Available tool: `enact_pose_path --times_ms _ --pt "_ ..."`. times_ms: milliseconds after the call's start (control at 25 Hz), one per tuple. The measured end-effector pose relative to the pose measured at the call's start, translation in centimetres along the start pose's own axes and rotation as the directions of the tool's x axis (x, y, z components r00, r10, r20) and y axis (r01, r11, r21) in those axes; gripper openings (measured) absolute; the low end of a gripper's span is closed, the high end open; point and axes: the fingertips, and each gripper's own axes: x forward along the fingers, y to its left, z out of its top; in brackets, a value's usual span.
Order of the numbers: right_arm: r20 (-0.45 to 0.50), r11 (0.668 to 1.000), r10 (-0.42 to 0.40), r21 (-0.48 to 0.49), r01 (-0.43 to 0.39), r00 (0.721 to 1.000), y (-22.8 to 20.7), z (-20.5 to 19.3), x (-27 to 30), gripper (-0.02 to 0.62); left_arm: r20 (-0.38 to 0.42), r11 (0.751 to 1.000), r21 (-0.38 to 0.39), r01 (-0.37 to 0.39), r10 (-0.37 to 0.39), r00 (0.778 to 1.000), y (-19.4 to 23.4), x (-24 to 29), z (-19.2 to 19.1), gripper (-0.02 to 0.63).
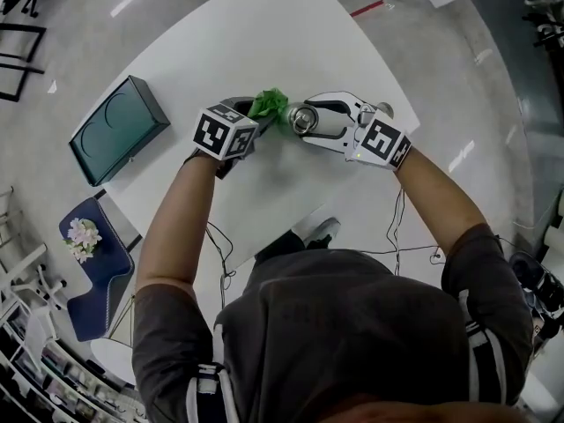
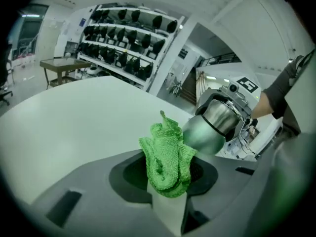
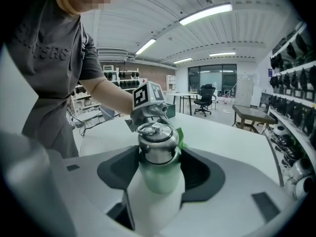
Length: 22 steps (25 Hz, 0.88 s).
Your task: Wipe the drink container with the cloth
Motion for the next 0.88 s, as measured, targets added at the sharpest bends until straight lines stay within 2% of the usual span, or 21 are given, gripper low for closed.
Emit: enact_pose_path --times_ms 40,120,200,320,440,640,720,800,880 --pt "0.004 1.000 0.003 0.000 -0.003 1.000 0.0 0.0 0.0 0.255 -0.005 1.000 0.000 0.031 -0.031 1.000 0.0 -0.2 0.5 0.120" --pt "0.008 1.000 0.011 -0.001 -0.011 1.000 0.0 -0.1 0.0 0.255 0.044 0.987 -0.063 0.146 -0.143 0.989 -0.1 -1.2 2.9 0.120" --pt "0.009 1.000 0.018 -0.006 -0.018 1.000 0.0 -0.1 0.0 0.255 0.098 0.953 -0.131 0.273 -0.261 0.960 -0.6 -2.1 5.7 0.120" --pt "0.008 1.000 0.024 -0.012 -0.024 1.000 0.1 0.0 -0.1 0.255 0.061 0.920 -0.164 0.356 -0.351 0.935 -1.3 -1.1 7.1 0.120" --pt "0.006 1.000 0.027 -0.015 -0.027 1.000 0.2 -0.2 -0.2 0.256 0.024 0.913 -0.173 0.370 -0.371 0.928 -1.9 0.8 6.9 0.120" --pt "0.001 0.999 0.033 -0.019 -0.033 0.999 0.2 -0.3 0.0 0.256 -0.012 0.925 -0.153 0.348 -0.354 0.935 -2.2 3.2 6.1 0.119" --pt "-0.003 0.999 0.032 -0.022 -0.032 0.999 0.2 -0.2 0.0 0.256 -0.033 0.938 -0.135 0.319 -0.326 0.945 -1.8 3.6 5.8 0.118" --pt "-0.007 0.999 0.030 -0.025 -0.030 1.000 0.2 -0.2 -0.2 0.256 -0.101 0.962 -0.078 0.260 -0.268 0.958 -1.0 3.8 4.6 0.117" --pt "-0.010 0.999 0.029 -0.023 -0.029 1.000 0.2 -0.3 -0.3 0.256 -0.147 0.968 -0.033 0.248 -0.250 0.957 -0.6 3.3 3.3 0.115"
